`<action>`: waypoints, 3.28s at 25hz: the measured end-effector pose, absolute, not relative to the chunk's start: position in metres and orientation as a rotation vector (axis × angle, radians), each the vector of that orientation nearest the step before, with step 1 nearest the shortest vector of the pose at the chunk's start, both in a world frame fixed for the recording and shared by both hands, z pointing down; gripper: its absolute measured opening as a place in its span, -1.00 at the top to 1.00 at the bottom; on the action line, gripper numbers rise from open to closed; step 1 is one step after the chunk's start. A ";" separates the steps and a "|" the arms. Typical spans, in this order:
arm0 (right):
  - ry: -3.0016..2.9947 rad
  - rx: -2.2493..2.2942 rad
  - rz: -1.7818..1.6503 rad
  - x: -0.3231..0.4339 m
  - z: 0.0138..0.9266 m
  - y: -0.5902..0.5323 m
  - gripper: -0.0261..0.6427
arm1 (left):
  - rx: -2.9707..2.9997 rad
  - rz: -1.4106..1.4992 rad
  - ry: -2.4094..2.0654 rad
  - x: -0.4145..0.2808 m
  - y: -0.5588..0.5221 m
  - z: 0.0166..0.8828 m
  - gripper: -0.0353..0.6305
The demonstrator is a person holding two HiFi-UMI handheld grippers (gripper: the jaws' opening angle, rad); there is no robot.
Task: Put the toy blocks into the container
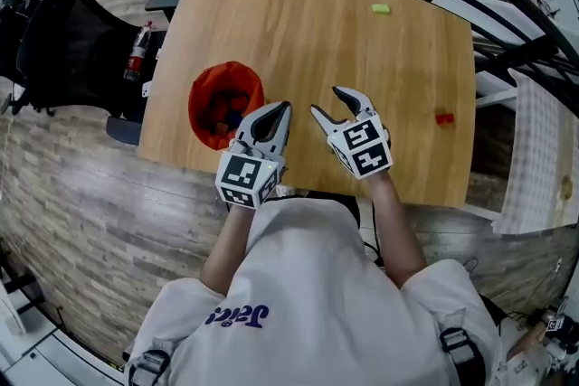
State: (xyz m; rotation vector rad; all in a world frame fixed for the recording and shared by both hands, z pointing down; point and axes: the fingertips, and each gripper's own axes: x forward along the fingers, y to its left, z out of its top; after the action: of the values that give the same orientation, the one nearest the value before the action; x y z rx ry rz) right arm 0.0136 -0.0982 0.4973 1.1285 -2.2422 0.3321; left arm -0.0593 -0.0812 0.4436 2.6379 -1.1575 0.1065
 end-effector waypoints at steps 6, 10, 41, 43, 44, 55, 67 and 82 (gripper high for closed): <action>-2.205 1.384 0.400 0.092 0.499 -0.101 0.21 | 2.702 0.160 -0.990 0.012 -0.094 0.454 0.85; -2.204 1.563 0.537 0.144 0.507 -0.118 0.21 | 2.727 0.174 -0.925 0.058 -0.116 0.459 0.85; -1.853 1.649 0.632 0.318 0.690 -0.445 0.09 | 2.548 0.270 -0.999 0.175 -0.334 0.592 0.85; -1.827 1.651 0.630 0.319 0.694 -0.454 0.08 | 2.547 0.279 -1.004 0.173 -0.334 0.592 0.85; -1.816 1.656 0.634 0.320 0.695 -0.457 0.08 | 2.549 0.280 -1.003 0.173 -0.334 0.591 0.85; -1.775 1.653 0.699 0.321 0.703 -0.459 0.13 | 2.565 0.269 -0.991 0.165 -0.325 0.577 0.85; -1.933 1.765 0.648 0.277 0.607 -0.353 0.13 | 2.602 0.179 -1.013 0.141 -0.285 0.512 0.85; -2.092 1.914 0.546 0.208 0.459 -0.209 0.13 | 2.717 0.058 -0.981 0.096 -0.196 0.416 0.85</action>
State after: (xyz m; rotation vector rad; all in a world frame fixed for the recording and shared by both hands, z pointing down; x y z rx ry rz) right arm 0.2080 -0.2088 0.4588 1.9141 -2.0918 0.5459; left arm 0.0955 -0.1963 0.4159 2.7173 -0.9812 0.0578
